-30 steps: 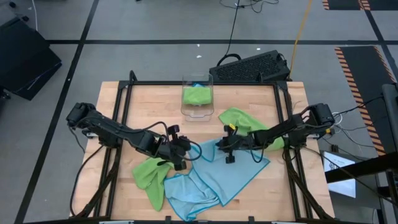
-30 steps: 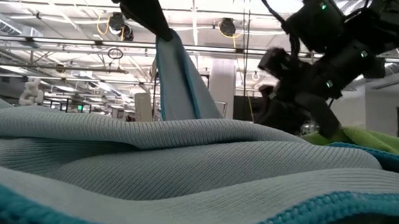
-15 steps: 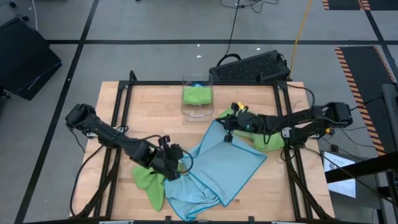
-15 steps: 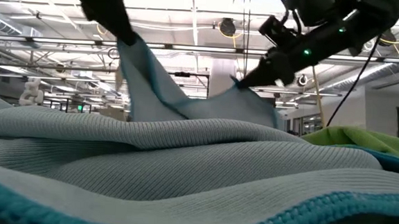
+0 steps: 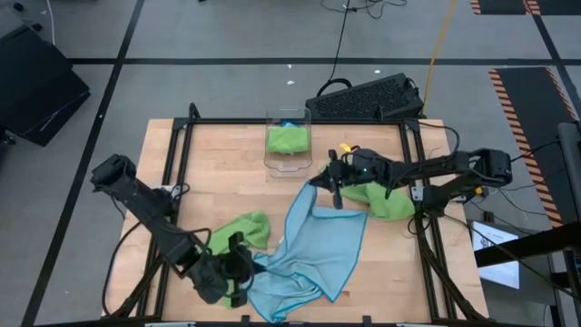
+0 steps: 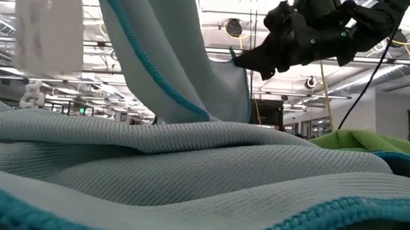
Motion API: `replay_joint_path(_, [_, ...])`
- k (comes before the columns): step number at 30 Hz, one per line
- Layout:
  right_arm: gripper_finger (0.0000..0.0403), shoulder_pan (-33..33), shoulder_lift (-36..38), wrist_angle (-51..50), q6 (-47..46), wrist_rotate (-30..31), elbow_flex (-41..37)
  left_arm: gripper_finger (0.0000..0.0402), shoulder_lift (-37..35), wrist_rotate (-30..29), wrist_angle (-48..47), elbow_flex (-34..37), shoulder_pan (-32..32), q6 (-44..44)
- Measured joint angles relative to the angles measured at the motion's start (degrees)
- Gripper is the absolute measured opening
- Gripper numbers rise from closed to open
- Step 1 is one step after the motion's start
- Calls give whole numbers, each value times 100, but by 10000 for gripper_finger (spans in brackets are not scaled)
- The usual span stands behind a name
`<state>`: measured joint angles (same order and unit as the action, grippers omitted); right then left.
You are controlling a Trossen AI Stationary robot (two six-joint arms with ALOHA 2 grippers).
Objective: Fold microfiber towels
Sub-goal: Fold the right blue towel
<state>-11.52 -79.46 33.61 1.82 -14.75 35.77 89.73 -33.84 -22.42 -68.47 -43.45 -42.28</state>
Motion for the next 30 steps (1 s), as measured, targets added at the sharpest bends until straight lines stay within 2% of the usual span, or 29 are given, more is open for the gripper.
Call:
replay_joint_path(4, [4, 240, -261, 673, -69, 436, 1, 9, 0, -215, -203, 0, -28, -204])
replay_joint_path(6, [4, 344, -593, 1130, -193, 423, 109, 6, 48, -221, -224, 2, 21, -284])
replay_joint_path(11, [4, 544, -1558, 1277, -169, 451, 938, 9, 245, -61, -122, 5, 43, -662])
replay_joint_path(15, [4, 533, -2095, 921, 9, 470, 1611, 9, 398, 8, -504, 7, -101, -1445])
replay_joint_path(18, [4, 469, -2293, 336, 242, 772, 1999, 4, 508, 50, -1056, 12, -222, -2084])
replay_joint_path(22, [4, 353, -2368, -319, 402, 920, 2258, 12, 560, 57, -1659, 11, -280, -2688])
replay_joint_path(24, [6, 288, -2364, -330, 387, 927, 2286, 14, 560, 51, -1878, 11, -287, -2858])
replay_joint_path(27, [26, 214, -2284, -488, 370, 1044, 2282, 7, 562, 37, -2020, 11, -275, -2874])
replay_joint_path(30, [64, 122, -2031, -781, 388, 1044, 2279, 5, 562, 24, -2027, 11, -275, -2837])
